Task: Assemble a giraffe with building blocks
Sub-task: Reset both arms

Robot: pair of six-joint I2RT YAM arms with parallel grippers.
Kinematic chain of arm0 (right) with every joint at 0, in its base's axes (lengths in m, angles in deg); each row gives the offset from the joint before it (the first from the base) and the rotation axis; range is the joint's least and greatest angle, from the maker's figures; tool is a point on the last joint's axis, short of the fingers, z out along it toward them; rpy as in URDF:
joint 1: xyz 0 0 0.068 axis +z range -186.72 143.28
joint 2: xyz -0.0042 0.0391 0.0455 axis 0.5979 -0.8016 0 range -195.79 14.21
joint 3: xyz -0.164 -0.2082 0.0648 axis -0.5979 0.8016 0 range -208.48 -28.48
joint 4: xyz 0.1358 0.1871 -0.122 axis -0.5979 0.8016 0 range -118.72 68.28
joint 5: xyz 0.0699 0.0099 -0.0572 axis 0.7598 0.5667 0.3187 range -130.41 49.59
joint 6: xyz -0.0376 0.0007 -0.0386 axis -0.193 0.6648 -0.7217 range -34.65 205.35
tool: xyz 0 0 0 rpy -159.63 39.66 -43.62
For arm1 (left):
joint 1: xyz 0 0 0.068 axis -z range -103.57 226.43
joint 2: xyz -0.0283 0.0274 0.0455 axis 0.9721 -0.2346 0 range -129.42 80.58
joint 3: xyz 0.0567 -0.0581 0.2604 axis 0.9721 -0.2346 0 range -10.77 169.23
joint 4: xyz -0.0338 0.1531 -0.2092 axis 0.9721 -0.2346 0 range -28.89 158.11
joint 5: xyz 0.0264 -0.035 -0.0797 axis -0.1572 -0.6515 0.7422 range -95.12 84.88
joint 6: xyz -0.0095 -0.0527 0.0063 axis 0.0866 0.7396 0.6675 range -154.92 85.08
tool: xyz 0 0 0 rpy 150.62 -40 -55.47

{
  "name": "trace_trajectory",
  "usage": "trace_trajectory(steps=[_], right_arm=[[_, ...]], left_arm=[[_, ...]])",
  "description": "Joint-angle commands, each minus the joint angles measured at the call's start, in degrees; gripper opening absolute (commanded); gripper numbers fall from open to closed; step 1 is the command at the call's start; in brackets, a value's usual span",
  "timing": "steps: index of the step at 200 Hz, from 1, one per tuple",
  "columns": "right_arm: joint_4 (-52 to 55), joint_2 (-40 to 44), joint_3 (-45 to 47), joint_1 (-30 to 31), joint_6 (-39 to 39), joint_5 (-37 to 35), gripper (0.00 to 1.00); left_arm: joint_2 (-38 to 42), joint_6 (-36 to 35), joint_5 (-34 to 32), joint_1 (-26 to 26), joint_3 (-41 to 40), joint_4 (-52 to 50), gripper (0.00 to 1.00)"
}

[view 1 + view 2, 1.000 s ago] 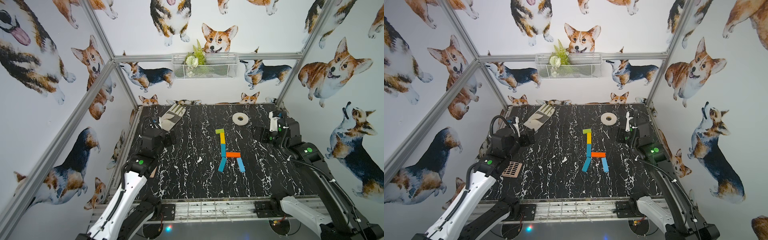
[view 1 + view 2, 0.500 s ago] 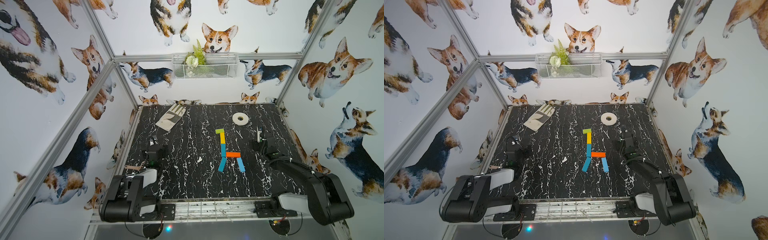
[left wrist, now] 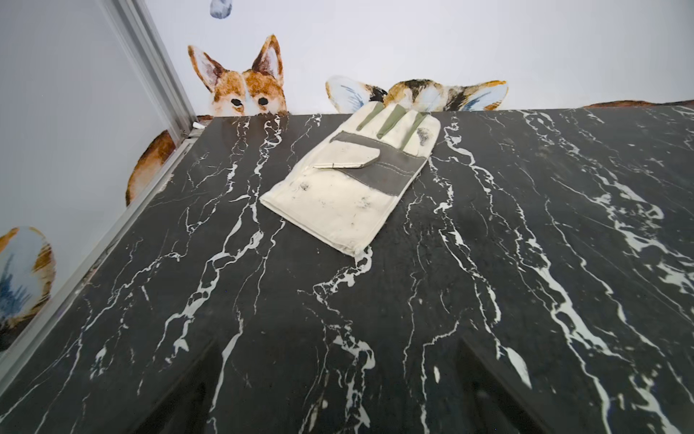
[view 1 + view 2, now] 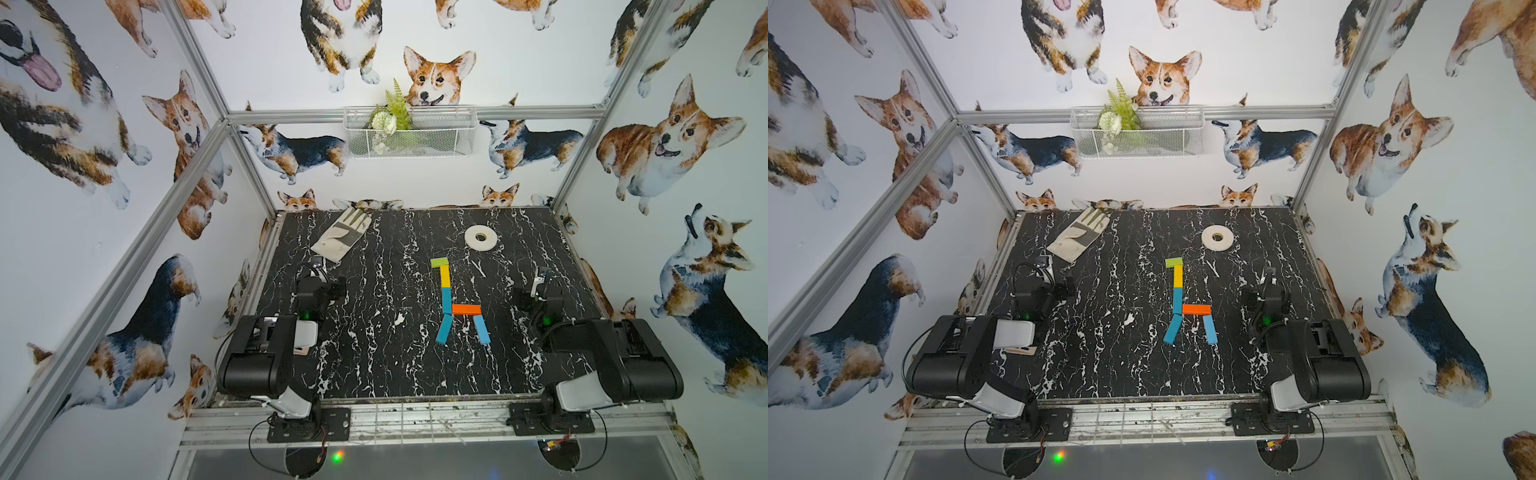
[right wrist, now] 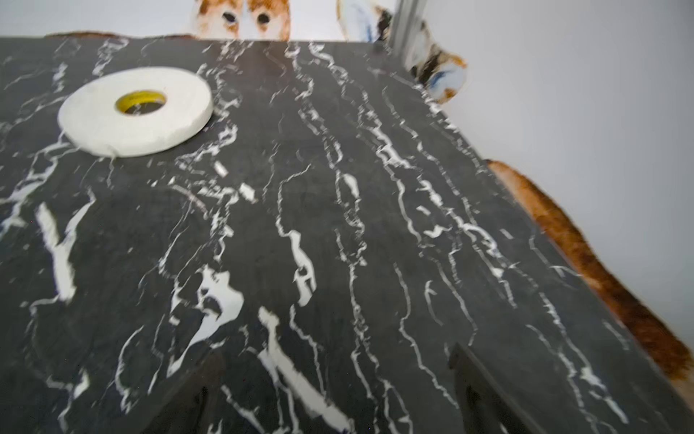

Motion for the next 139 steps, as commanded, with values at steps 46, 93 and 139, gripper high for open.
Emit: trace_trajectory(steps=[46, 93, 139], right_arm=[[0.32, 0.17, -3.4, -2.47, 1.85, 11.3, 0.99], [-1.75, -0.37, -2.93, -3.15, 1.25, 15.5, 0.99], [-2.05, 0.01, -2.5, -4.09, 0.78, 19.88, 0.99]], left_arm=[[-0.03, -1.2, 2.29, -0.1, 0.06, -0.45, 1.0], [0.04, -1.13, 2.29, -0.11, 0.01, -0.56, 1.0], [0.04, -1.17, 2.28, -0.1, -0.04, -0.55, 1.0]])
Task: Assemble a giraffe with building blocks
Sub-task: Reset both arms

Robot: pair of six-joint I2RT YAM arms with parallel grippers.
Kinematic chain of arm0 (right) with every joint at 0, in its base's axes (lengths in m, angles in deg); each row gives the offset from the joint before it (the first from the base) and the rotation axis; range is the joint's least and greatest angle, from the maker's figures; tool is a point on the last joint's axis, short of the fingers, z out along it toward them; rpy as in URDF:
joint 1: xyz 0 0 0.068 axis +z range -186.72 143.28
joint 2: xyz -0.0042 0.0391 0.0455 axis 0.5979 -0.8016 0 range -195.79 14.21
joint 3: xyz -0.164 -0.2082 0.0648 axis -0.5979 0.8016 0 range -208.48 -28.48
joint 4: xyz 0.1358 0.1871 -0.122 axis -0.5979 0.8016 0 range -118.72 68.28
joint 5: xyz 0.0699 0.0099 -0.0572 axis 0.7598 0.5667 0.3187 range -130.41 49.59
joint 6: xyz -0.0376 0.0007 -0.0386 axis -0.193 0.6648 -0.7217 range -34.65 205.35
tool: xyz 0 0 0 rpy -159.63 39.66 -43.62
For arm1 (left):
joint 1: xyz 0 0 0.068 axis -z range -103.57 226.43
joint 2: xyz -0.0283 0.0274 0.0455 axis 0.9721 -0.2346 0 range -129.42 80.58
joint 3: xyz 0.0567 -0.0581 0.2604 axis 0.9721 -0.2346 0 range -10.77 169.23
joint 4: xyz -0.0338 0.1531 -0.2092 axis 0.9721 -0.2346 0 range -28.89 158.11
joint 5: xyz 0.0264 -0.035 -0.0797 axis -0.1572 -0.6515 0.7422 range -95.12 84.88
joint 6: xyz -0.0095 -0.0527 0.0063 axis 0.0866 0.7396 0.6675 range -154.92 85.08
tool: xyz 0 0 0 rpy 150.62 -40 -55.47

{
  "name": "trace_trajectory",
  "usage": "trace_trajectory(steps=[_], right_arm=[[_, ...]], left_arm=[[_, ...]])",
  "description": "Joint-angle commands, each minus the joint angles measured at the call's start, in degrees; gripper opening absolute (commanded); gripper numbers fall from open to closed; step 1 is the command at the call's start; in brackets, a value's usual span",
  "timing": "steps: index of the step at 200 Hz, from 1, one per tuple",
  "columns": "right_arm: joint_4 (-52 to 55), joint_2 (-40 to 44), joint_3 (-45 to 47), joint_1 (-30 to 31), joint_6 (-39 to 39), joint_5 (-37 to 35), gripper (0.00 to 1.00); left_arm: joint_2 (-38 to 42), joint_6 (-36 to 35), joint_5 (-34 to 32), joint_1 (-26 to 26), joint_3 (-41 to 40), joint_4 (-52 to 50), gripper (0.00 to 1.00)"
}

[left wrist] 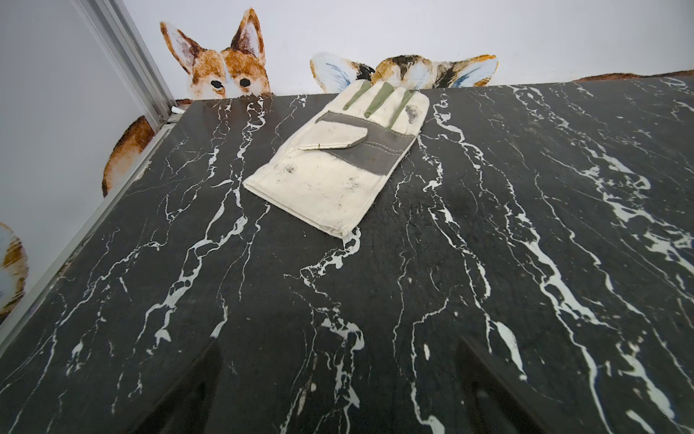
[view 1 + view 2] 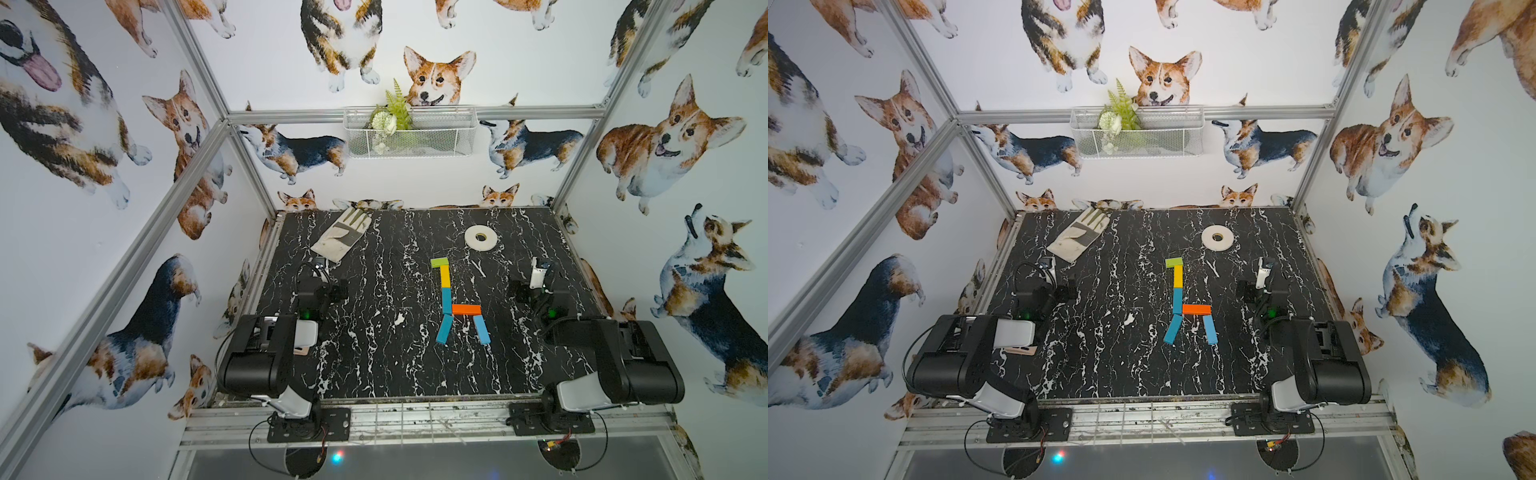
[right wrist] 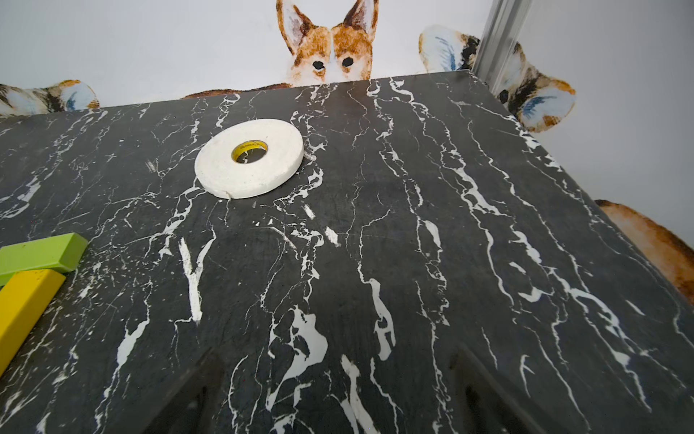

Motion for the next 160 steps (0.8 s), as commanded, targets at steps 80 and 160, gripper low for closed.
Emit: trace_trajectory(steps=[80, 160], right_arm=[[-2.51, 0.27, 0.74, -0.7, -0.98, 5.01, 1.0], [-2.52, 0.27, 0.57, -0.7, -1.0, 5.01, 1.0]], left_arm=[[0.15, -0.61, 0.61, -0.11, -0.04, 0.97, 1.0], [0.15, -0.55, 0.57, -0.07, 0.01, 0.93, 1.0]])
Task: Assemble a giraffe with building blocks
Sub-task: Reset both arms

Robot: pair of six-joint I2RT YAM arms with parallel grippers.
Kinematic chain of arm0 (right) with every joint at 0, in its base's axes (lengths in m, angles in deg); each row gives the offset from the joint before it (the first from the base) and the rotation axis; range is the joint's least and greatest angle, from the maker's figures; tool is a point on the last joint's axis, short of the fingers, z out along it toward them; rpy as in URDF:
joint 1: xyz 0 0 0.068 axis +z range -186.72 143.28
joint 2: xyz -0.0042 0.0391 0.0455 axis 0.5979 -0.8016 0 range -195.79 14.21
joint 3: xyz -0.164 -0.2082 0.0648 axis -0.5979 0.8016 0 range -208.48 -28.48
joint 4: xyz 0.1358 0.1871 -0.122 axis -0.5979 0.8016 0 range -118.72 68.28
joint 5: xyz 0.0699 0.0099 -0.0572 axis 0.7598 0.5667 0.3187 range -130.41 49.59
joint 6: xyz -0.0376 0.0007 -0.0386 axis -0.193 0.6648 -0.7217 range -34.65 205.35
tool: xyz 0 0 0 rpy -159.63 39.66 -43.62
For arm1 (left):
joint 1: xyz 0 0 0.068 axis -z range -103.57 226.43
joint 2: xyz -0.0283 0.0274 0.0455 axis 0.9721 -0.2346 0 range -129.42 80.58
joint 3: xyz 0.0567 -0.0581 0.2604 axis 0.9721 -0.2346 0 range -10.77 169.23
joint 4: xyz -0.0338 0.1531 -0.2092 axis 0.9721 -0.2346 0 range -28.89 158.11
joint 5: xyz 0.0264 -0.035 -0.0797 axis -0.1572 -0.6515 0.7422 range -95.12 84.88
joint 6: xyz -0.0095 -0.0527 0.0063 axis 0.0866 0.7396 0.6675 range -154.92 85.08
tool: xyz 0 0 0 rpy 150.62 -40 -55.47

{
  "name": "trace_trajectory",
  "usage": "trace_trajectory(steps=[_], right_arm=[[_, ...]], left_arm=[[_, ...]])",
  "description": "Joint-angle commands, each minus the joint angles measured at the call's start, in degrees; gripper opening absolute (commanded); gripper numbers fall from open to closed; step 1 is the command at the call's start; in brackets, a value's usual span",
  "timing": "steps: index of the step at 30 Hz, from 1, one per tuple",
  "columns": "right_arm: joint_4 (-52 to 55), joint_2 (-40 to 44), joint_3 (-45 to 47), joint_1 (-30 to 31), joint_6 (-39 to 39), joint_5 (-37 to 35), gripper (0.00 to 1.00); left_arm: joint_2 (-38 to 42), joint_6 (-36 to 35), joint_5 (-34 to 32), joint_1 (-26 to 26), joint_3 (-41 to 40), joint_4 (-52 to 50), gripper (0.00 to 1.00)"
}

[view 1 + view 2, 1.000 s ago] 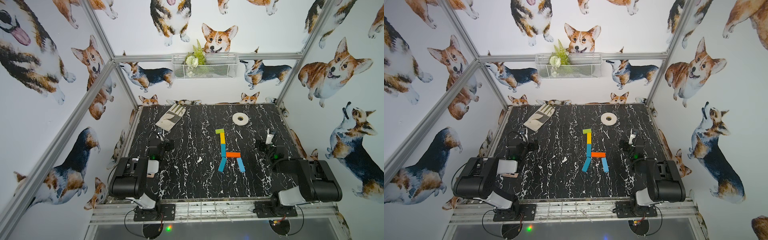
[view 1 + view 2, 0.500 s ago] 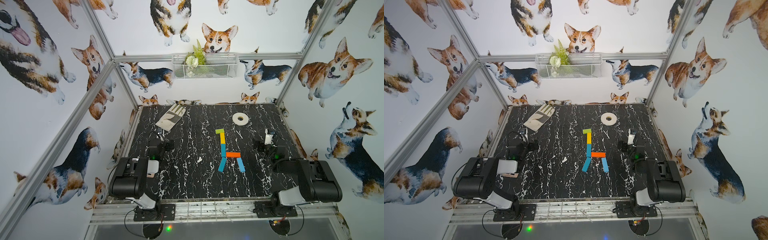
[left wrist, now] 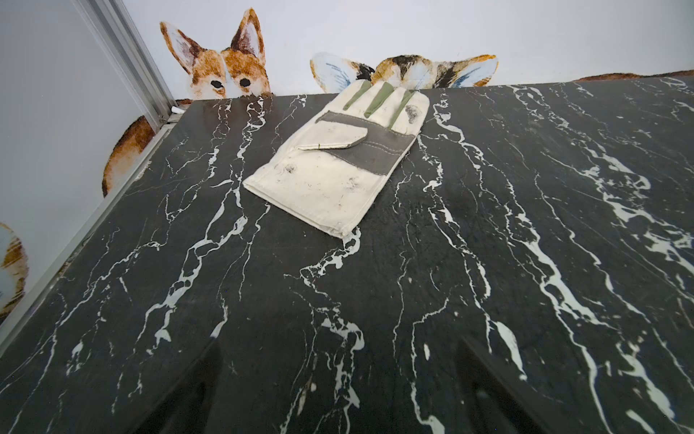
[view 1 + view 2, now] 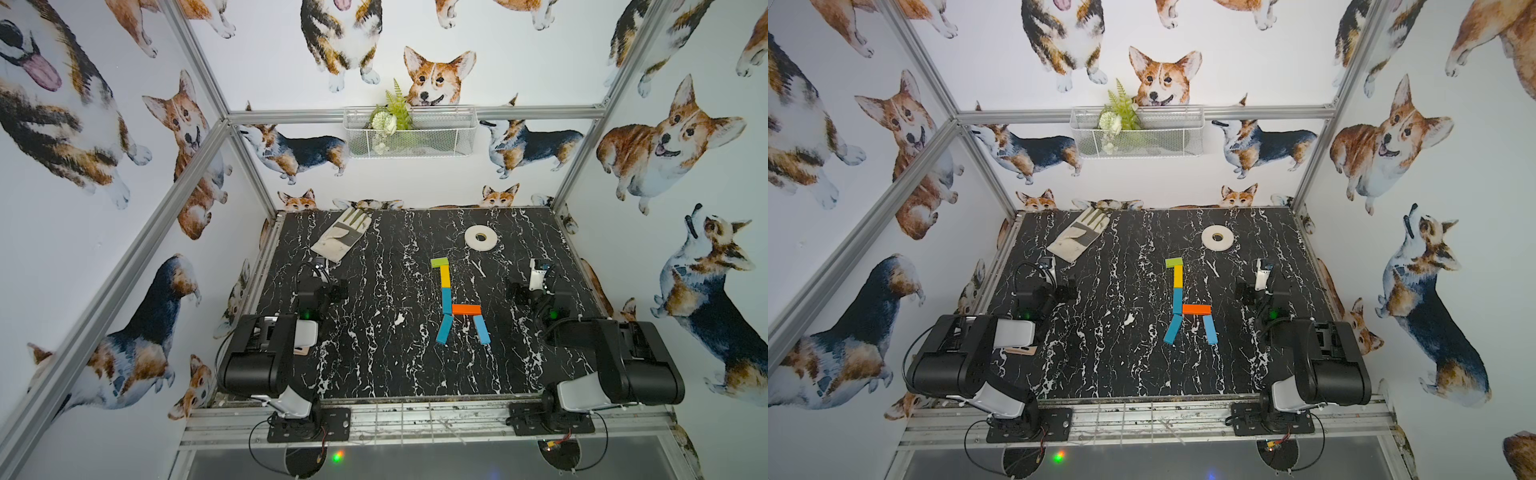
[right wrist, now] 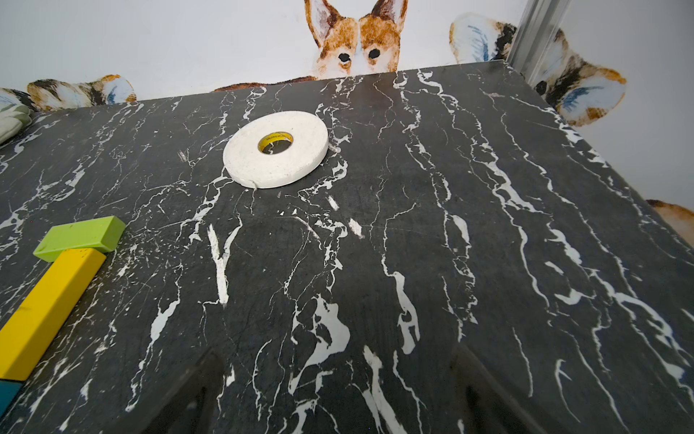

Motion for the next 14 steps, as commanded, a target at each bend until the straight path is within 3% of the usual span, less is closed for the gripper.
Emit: trace_trajectory(steps=[1, 14], right_arm=[[-2.32, 0.14, -0.13, 0.0, -0.74, 0.68, 1.0], [-2.14, 0.3, 0.03, 0.0, -0.73, 0.58, 1.0]], left_arm=[[0.15, -0.55, 0.59, -0.06, -0.01, 0.96, 1.0], [0.15, -0.6, 0.61, -0.11, -0.02, 0.93, 1.0]])
